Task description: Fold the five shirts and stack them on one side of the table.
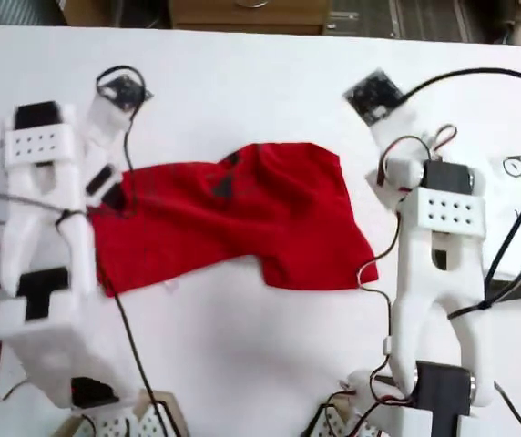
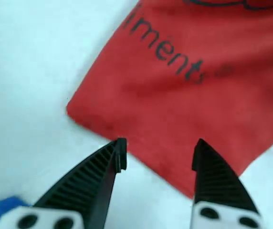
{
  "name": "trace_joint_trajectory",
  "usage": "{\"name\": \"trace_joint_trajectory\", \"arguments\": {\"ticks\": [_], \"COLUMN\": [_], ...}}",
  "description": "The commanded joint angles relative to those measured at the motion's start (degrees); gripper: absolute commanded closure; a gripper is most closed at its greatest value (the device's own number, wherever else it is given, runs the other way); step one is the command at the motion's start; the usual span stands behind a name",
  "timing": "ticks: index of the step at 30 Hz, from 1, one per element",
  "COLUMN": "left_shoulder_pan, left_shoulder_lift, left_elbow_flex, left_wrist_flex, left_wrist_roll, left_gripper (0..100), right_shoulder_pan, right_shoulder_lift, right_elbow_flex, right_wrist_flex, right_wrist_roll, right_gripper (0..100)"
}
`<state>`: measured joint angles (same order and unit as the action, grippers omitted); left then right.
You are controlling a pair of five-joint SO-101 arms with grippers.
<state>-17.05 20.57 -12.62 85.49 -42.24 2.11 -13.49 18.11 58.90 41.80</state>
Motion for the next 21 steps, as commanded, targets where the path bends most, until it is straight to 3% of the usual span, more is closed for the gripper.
{"name": "trace_joint_trajectory", "arguments": {"ticks": [1,8,14,21], "left_shoulder_pan": [1.49,1.14,1.14,-2.02], "left_shoulder_lift": [9.32,24.70,34.46,42.99], "left_elbow_flex": [-8.13,-25.27,-40.75,-51.30], "left_wrist_flex": [-0.09,5.27,12.66,15.74], "left_wrist_roll": [2.81,3.60,3.69,3.43], "left_gripper": [76,76,76,76], "right_shoulder_pan": [-3.56,-12.00,-13.93,-14.37], "right_shoulder_lift": [-2.24,11.91,26.68,39.96], "right_elbow_flex": [-2.64,-3.25,-12.75,-25.58], "right_wrist_flex": [-1.54,-9.01,-12.62,-12.53], "right_wrist_roll": [-1.32,-1.58,-1.76,-1.67], "right_gripper": [78.3,79.6,97.4,97.5]}}
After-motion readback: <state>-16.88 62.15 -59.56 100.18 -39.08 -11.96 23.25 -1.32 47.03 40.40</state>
